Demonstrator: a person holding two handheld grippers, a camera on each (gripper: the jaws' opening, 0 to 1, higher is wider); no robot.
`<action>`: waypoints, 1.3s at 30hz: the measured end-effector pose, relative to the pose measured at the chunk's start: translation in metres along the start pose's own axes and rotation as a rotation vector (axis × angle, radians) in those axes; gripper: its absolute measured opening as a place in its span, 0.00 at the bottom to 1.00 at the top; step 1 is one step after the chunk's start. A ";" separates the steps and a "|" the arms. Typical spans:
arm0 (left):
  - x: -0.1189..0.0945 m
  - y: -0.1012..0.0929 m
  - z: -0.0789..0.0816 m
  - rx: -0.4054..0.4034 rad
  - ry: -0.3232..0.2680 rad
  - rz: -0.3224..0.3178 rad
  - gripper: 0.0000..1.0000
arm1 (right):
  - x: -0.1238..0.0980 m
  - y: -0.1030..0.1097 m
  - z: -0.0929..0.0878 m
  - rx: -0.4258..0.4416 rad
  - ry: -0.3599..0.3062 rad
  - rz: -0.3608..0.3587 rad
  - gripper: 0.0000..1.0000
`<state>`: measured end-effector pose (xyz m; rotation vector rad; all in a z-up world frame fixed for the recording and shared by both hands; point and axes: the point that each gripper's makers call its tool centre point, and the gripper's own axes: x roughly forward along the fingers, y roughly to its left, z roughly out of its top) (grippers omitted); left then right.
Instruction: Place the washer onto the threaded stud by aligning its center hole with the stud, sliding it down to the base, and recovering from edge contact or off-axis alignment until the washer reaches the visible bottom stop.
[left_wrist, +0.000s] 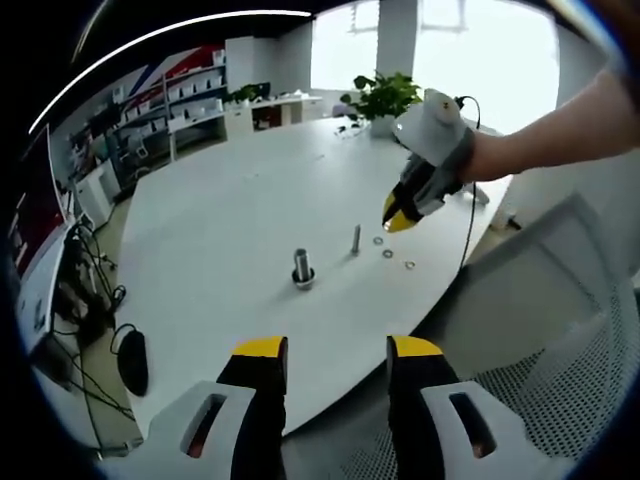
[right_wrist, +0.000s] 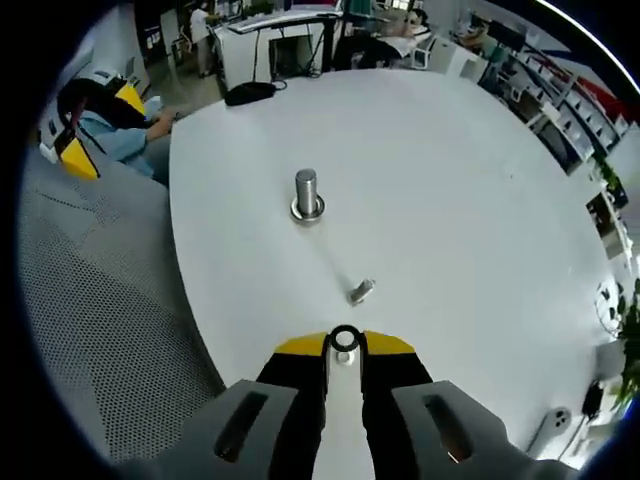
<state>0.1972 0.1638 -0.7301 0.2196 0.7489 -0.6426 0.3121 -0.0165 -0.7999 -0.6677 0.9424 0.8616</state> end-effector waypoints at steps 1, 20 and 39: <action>0.000 0.000 0.000 0.001 0.001 -0.001 0.38 | 0.000 -0.001 0.003 0.004 -0.007 0.001 0.13; 0.000 0.000 -0.002 0.005 0.010 0.000 0.38 | 0.024 -0.012 0.023 -0.078 0.033 0.016 0.13; 0.002 -0.001 -0.003 0.000 0.020 -0.007 0.38 | 0.044 -0.013 0.017 -0.109 0.096 0.040 0.13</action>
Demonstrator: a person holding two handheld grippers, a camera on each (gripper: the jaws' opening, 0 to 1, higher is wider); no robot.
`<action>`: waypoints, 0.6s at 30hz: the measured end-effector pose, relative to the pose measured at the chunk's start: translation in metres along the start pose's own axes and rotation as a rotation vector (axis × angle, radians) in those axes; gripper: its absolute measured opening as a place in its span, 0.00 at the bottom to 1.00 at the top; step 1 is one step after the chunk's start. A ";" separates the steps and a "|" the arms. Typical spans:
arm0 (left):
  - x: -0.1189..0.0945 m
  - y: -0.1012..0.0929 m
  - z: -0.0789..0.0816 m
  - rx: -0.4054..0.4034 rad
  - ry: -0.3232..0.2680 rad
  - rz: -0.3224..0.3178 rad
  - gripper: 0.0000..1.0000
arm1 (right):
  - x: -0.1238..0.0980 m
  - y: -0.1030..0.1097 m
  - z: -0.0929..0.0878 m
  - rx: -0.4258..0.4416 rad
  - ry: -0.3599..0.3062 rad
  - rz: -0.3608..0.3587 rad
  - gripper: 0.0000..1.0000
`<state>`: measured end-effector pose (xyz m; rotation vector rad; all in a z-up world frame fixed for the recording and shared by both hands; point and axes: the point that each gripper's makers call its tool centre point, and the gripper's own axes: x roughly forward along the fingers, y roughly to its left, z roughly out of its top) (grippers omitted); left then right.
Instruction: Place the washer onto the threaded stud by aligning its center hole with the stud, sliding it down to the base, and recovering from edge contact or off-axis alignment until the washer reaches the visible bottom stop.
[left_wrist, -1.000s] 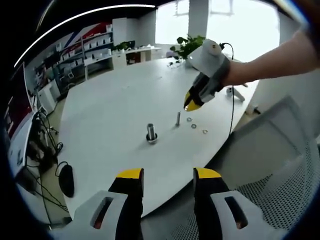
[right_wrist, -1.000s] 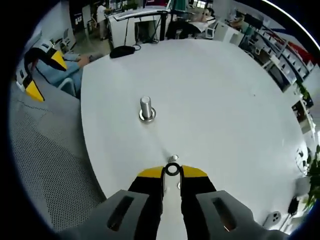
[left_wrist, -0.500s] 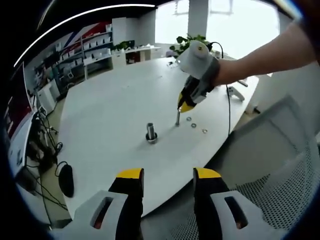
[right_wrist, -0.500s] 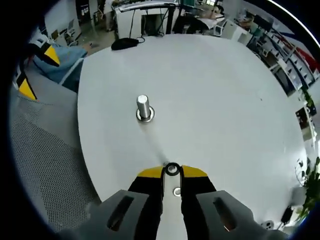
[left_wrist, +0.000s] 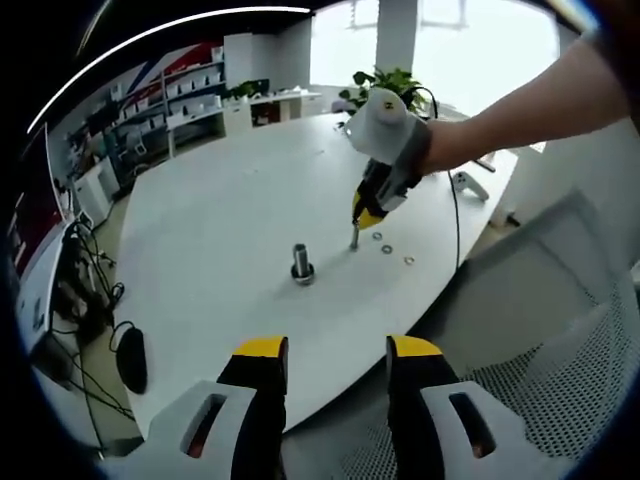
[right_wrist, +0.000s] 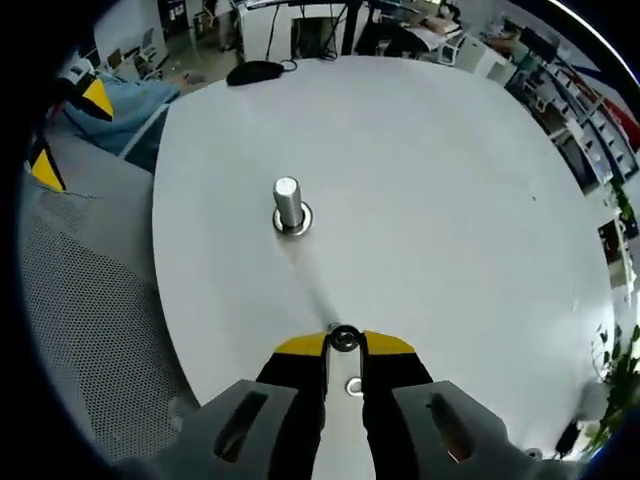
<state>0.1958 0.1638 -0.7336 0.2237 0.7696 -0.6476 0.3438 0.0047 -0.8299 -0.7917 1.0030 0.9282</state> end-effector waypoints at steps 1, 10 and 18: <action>0.000 0.000 0.000 0.002 0.001 0.001 0.38 | 0.002 0.001 -0.001 0.010 0.009 0.007 0.13; 0.001 0.000 -0.003 0.001 0.015 0.002 0.37 | 0.018 0.003 -0.006 0.011 0.043 0.033 0.14; 0.001 0.002 -0.003 -0.002 0.015 0.011 0.37 | 0.034 0.003 -0.013 0.016 0.068 0.045 0.14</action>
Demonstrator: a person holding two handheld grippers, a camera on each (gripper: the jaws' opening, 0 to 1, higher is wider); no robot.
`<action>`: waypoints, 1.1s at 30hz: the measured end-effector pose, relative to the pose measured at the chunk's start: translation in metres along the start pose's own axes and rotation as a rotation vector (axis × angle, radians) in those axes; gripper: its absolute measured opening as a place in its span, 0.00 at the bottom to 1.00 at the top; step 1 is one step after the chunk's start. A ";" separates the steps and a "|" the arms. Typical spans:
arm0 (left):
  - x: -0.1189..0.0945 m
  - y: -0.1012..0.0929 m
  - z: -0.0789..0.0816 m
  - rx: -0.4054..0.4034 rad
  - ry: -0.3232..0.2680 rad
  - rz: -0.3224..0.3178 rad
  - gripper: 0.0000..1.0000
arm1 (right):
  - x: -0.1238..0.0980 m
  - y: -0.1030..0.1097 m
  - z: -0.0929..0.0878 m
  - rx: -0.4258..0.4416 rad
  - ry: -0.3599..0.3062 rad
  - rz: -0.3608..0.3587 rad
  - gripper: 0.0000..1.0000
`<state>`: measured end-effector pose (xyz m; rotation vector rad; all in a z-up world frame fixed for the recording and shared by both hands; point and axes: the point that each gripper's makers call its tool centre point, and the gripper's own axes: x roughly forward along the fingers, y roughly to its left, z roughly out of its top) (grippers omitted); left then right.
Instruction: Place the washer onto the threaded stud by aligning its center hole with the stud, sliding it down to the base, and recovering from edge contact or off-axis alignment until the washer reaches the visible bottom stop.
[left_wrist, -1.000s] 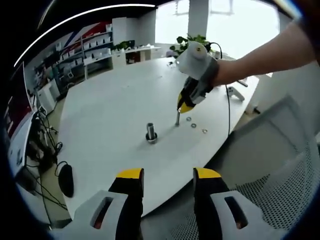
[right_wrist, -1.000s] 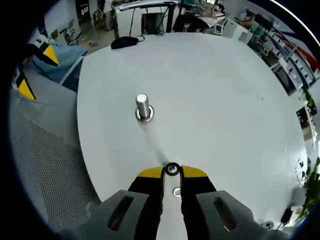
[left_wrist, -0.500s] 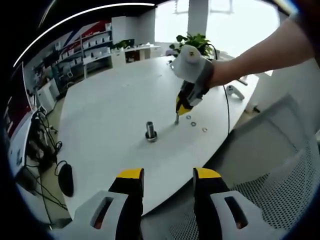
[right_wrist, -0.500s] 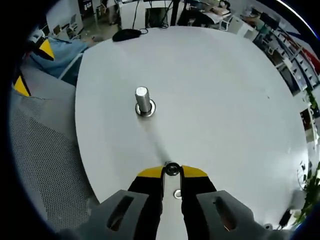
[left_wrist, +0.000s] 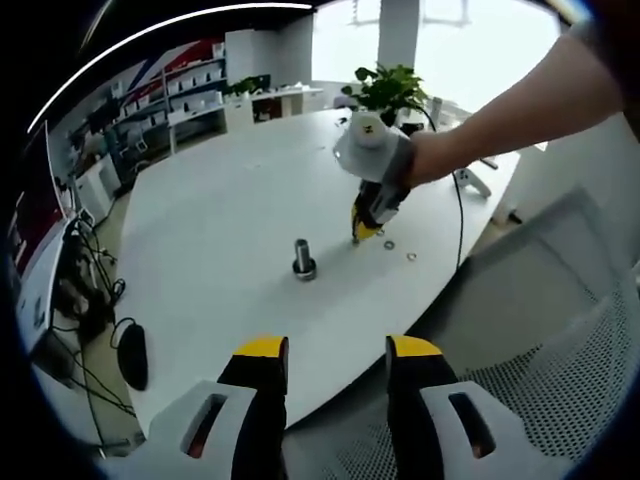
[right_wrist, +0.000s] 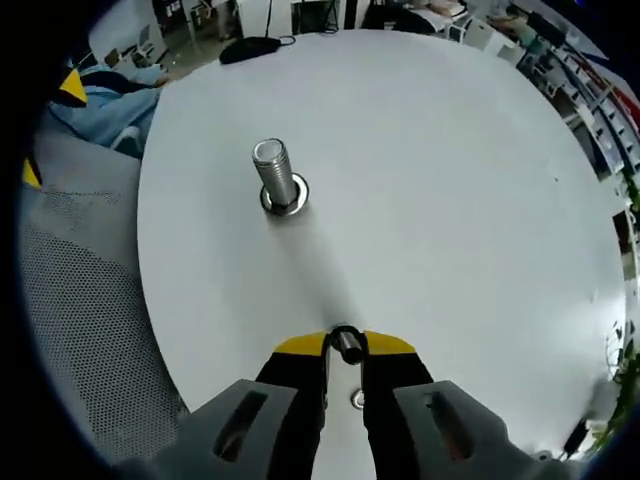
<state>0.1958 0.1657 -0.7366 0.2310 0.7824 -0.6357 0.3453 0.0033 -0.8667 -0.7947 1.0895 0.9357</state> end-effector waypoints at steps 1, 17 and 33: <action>0.000 0.000 0.000 0.000 -0.001 0.000 0.37 | 0.002 0.000 0.000 0.001 -0.001 0.000 0.14; 0.001 0.003 0.000 -0.007 0.007 0.014 0.37 | 0.009 0.000 -0.002 0.001 0.006 0.018 0.18; 0.000 0.001 0.002 -0.003 -0.007 0.009 0.37 | -0.023 0.010 -0.025 0.029 0.007 -0.008 0.21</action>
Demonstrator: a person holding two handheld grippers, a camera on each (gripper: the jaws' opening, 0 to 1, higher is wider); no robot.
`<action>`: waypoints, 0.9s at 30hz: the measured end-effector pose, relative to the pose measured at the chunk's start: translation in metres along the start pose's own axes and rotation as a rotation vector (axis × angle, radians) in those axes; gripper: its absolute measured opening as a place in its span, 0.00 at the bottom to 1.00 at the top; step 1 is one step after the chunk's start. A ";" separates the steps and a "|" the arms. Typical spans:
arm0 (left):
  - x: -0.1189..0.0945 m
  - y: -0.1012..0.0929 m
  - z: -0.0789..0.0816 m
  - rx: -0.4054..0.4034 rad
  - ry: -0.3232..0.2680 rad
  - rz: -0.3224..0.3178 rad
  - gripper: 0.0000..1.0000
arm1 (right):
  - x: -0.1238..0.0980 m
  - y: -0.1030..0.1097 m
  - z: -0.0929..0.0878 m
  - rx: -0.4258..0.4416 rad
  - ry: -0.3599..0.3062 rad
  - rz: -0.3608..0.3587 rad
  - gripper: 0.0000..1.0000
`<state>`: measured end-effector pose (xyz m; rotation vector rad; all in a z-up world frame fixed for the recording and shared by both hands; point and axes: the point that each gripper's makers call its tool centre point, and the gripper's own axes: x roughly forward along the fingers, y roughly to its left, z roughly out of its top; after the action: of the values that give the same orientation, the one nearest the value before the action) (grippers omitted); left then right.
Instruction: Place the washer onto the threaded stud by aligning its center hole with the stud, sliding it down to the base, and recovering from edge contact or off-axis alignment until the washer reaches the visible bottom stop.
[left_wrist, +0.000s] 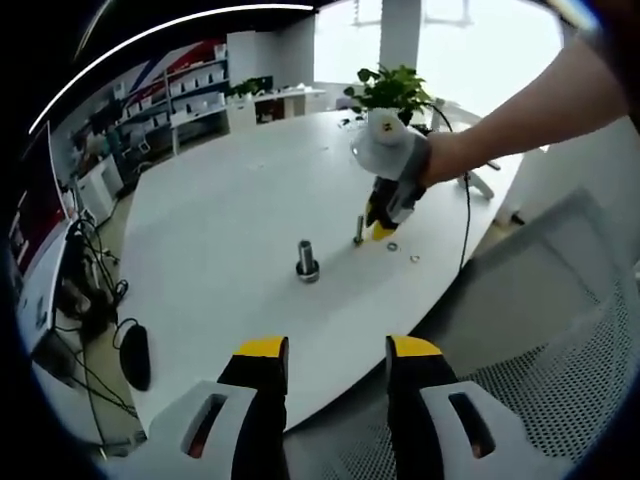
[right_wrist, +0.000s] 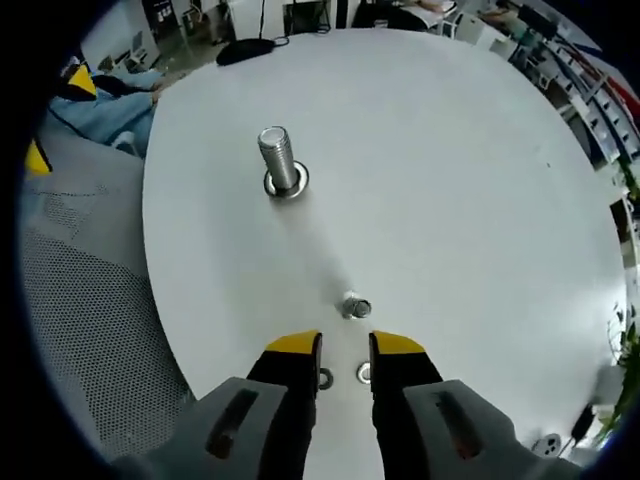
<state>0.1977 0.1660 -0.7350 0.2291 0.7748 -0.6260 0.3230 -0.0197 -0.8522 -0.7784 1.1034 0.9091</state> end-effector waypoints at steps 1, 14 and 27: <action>0.000 0.000 0.000 0.002 -0.001 0.001 0.37 | -0.002 0.003 -0.004 -0.001 0.002 -0.001 0.21; -0.002 0.000 0.002 0.010 -0.015 -0.001 0.37 | -0.007 0.037 -0.044 0.017 0.043 0.031 0.22; -0.003 0.001 0.002 0.015 -0.017 0.003 0.37 | 0.005 0.053 -0.068 -0.031 0.110 0.074 0.22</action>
<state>0.1978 0.1676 -0.7316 0.2386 0.7538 -0.6306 0.2496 -0.0557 -0.8792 -0.8254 1.2239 0.9563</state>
